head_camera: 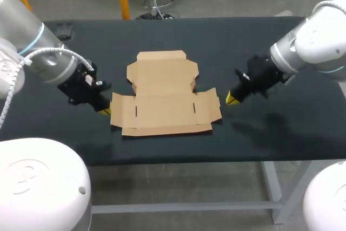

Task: Assemble the packaging by folding the flat box into shape, placing the metal phone stand inside, and closing the box properly

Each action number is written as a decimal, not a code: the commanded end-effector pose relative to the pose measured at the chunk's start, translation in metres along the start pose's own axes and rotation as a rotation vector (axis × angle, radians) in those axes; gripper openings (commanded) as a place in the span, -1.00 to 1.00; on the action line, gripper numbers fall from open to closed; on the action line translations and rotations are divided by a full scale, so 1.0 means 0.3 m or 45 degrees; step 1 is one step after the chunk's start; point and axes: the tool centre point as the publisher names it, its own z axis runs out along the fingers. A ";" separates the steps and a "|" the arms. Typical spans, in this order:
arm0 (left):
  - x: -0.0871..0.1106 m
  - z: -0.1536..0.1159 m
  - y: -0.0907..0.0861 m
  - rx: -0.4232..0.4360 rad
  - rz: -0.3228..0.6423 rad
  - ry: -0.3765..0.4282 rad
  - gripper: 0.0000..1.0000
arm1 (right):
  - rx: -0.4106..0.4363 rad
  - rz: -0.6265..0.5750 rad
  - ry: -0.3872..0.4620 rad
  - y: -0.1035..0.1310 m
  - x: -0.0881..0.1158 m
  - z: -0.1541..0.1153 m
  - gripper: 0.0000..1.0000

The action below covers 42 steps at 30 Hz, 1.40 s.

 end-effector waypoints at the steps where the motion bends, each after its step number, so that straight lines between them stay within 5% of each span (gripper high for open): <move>1: -0.017 0.010 0.038 0.035 0.005 0.023 -1.00 | -0.018 0.002 0.022 -0.040 -0.025 0.011 -1.00; 20: -0.040 0.076 0.128 0.045 0.015 0.094 -1.00 | -0.021 0.010 0.096 -0.127 -0.085 0.079 -1.00; 42: -0.075 0.195 0.102 0.012 0.047 0.194 -1.00 | 0.024 -0.038 0.136 -0.104 -0.088 0.174 -1.00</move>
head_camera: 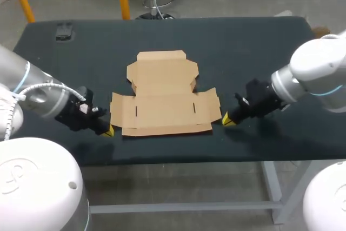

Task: Assemble the packaging by folding the flat box into shape, placing the metal phone stand inside, and closing the box properly

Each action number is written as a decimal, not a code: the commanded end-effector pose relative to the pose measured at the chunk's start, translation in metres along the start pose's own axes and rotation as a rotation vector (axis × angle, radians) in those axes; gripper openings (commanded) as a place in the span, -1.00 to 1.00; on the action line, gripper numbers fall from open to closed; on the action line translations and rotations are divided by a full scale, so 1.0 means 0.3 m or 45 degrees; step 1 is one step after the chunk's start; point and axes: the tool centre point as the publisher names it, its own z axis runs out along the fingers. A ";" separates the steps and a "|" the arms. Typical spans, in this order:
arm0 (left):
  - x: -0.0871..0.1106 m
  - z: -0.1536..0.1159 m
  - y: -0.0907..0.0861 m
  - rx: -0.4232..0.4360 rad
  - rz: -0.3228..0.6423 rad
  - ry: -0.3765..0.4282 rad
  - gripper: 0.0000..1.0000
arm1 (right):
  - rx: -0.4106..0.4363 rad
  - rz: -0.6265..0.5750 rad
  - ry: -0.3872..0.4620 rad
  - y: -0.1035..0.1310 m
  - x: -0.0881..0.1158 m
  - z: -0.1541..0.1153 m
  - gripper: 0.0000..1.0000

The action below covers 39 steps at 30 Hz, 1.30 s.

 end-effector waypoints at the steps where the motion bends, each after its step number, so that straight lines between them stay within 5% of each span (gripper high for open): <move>1: -0.006 0.030 -0.024 -0.024 0.001 0.008 -1.00 | 0.021 -0.002 0.016 0.021 -0.006 0.029 -1.00; 39: -0.049 0.100 -0.028 -0.084 -0.026 0.086 -1.00 | 0.045 -0.087 0.045 0.001 0.012 0.134 -1.00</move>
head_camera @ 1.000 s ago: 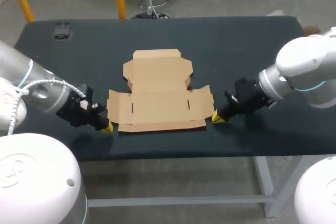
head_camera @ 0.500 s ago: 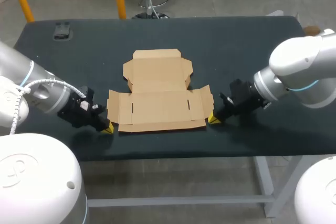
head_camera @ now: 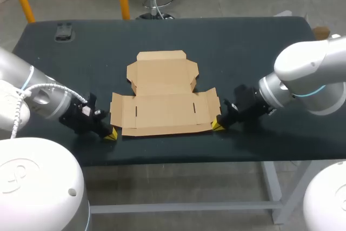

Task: Assemble the packaging by folding the flat box into shape, placing the metal phone stand inside, and closing the box properly

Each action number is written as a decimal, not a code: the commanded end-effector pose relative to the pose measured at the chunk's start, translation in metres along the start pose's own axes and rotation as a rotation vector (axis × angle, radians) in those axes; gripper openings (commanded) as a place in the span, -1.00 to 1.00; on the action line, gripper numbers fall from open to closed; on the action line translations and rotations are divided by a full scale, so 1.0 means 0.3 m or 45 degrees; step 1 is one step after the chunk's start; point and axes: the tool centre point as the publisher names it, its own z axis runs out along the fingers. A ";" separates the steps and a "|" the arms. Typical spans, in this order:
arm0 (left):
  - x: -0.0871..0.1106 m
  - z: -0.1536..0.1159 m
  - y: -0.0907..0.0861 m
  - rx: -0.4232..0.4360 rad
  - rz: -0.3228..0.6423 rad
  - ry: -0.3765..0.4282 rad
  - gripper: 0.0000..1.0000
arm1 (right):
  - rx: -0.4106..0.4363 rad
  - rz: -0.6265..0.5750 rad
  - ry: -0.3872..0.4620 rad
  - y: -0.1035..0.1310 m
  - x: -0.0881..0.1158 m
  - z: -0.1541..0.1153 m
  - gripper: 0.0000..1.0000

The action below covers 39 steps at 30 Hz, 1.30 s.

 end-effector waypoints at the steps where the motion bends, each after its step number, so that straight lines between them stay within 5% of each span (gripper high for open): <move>1: -0.008 0.014 -0.012 -0.012 -0.002 0.005 -1.00 | 0.006 -0.007 0.012 0.004 -0.004 0.011 -1.00; 39: 0.030 0.060 -0.069 -0.092 -0.002 0.038 -1.00 | 0.030 -0.033 0.017 0.039 0.022 0.036 -1.00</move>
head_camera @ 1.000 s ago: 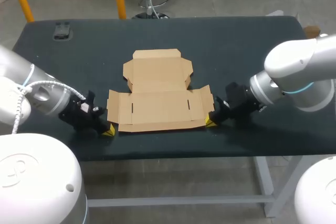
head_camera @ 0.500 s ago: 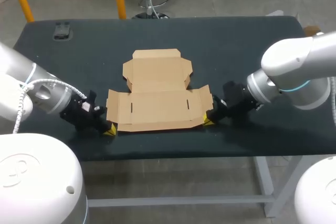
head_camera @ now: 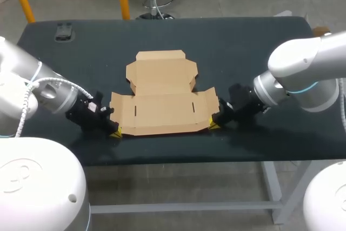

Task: Assemble the packaging by folding the flat box into shape, placing the metal phone stand inside, and closing the box properly

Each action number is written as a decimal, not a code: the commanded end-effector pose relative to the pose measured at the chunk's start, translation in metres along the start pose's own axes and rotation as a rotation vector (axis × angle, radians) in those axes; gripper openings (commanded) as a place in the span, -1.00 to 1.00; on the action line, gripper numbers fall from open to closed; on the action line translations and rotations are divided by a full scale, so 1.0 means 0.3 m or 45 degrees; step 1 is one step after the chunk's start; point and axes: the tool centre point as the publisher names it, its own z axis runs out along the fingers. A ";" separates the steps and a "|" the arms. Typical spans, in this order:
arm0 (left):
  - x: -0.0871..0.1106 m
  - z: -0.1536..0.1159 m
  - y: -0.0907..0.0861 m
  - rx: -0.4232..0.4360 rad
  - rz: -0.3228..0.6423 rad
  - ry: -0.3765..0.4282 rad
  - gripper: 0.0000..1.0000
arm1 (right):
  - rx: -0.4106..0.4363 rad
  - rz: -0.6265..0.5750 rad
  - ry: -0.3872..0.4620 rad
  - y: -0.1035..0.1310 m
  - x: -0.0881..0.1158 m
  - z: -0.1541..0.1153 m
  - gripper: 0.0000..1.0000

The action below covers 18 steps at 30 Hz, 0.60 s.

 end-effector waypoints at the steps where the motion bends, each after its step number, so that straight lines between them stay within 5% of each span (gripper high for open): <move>1: 0.007 0.011 -0.027 -0.022 0.004 -0.003 -1.00 | 0.012 -0.002 0.006 0.010 -0.001 0.000 -1.00; 18: 0.042 0.005 -0.035 -0.022 0.013 -0.062 -1.00 | -0.012 0.011 -0.042 0.015 0.029 0.000 -1.00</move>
